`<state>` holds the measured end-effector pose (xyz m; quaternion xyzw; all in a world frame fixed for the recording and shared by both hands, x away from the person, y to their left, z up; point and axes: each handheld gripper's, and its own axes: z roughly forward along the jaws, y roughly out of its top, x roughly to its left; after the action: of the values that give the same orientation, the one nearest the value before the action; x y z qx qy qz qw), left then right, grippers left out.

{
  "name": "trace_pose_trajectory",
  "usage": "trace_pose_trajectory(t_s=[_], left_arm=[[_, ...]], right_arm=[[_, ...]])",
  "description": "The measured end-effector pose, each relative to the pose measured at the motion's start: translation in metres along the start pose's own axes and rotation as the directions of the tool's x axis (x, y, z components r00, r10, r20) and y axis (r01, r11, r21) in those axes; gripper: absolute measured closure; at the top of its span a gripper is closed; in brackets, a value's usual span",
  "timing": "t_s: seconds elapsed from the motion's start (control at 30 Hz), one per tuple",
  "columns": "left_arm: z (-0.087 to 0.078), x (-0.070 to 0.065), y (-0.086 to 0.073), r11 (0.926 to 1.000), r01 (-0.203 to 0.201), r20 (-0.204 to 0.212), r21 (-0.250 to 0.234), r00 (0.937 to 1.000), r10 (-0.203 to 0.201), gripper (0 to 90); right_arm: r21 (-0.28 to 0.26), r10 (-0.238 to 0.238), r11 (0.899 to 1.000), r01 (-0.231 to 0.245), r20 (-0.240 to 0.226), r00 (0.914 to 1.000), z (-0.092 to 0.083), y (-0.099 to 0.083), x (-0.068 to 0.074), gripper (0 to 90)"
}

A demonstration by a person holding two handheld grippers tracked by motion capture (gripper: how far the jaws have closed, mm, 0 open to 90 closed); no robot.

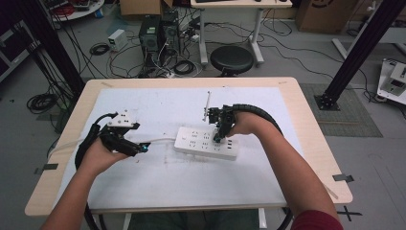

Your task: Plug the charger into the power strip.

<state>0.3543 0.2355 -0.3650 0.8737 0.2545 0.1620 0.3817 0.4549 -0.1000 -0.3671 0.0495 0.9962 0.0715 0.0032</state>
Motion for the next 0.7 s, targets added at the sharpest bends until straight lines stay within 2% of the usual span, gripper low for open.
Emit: trace_pose_trajectory(t_s=[0.03, 0.13, 0.2, 0.33, 0.47, 0.63, 0.67, 0.7], left_arm=[[0.0000, 0.0000, 0.0000, 1.0000, 0.000, 0.000, 0.000, 1.0000, 0.000, 16.8], [0.0006, -0.0004, -0.0003, 1.0000, 0.001, 0.001, 0.004, 1.0000, -0.001, 16.8], [-0.0006, -0.0002, -0.0001, 1.0000, 0.001, -0.003, -0.003, 1.0000, -0.001, 16.8], [-0.0018, 0.0006, -0.0003, 1.0000, 0.002, -0.004, -0.001, 1.0000, -0.002, 16.8], [-0.0014, -0.0007, 0.0009, 1.0000, -0.001, 0.000, 0.000, 1.0000, 0.001, 16.8], [-0.0015, -0.0015, 0.0023, 1.0000, -0.007, 0.000, -0.001, 1.0000, 0.007, 16.8], [-0.0020, -0.0015, 0.0024, 1.0000, -0.009, 0.000, 0.001, 1.0000, 0.009, 16.8], [-0.0021, -0.0018, 0.0021, 1.0000, -0.003, -0.003, -0.004, 1.0000, 0.003, 16.8]], right_arm=[[0.006, 0.008, 1.000, -0.008, -0.009, 0.9999, 0.0002, 0.0003, -0.0013, 63.9], [0.028, -0.002, 1.000, 0.002, 0.005, 1.0000, 0.0038, 0.0049, 0.0014, 63.8], [0.017, -0.001, 1.000, 0.001, -0.002, 1.0000, 0.0041, 0.0033, 0.0005, 63.8], [0.028, -0.004, 1.000, 0.004, -0.002, 1.0000, 0.0037, 0.0045, -0.0002, 63.5], [0.027, 0.021, 0.999, -0.021, 0.005, 0.9998, 0.0033, 0.0040, 0.0013, 63.3], [0.024, 0.016, 1.000, -0.016, 0.010, 0.9998, 0.0029, 0.0037, 0.0017, 62.5], [0.021, 0.009, 1.000, -0.009, 0.008, 0.9999, 0.0029, 0.0034, 0.0022, 61.4], [0.018, 0.007, 1.000, -0.007, 0.006, 1.0000, 0.0032, 0.0029, 0.0031, 54.8]])
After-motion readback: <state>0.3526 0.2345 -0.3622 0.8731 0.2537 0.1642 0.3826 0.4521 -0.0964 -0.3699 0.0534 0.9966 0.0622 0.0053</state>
